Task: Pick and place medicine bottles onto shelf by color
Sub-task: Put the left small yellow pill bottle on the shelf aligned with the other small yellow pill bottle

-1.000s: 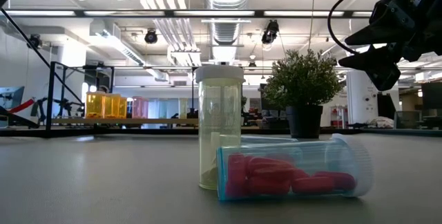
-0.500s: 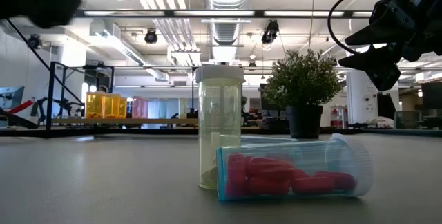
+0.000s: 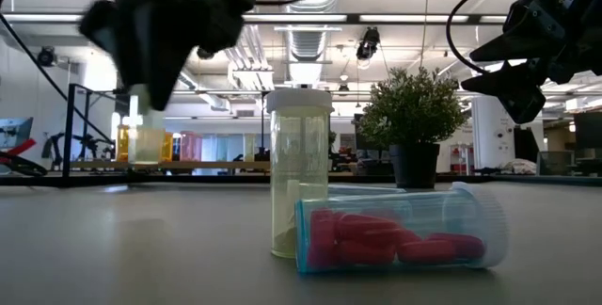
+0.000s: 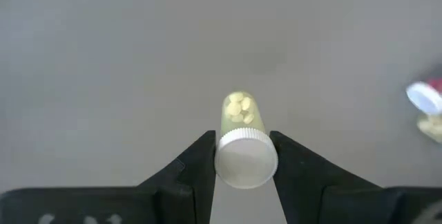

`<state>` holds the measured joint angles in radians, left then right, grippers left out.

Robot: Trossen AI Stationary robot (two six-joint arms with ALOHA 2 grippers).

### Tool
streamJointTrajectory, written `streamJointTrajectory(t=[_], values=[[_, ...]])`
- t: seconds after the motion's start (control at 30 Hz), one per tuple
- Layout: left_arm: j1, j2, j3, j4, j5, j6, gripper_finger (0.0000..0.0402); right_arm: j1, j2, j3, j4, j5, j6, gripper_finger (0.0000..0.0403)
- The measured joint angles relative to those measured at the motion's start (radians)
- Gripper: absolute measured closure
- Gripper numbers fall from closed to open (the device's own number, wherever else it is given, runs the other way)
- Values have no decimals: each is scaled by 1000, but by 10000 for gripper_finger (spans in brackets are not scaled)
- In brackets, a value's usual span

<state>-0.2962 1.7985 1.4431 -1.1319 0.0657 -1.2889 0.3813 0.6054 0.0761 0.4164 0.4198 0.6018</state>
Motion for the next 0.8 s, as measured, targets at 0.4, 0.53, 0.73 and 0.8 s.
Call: streamJointTrajectory(t=[0.4,0.53,0.73,0.8], values=[[388,0,46,-57,-74,674,295,0,0,0,0,0,0,202],[507,0,59,-60,-93,865,295,0,0,0,0,0,0,202],[612,3,98,-74,-162,1130,295,0,0,0,0,0,0,202],[627,16,128,-85,-210,1217,295,0,0,0,0,0,0,202]])
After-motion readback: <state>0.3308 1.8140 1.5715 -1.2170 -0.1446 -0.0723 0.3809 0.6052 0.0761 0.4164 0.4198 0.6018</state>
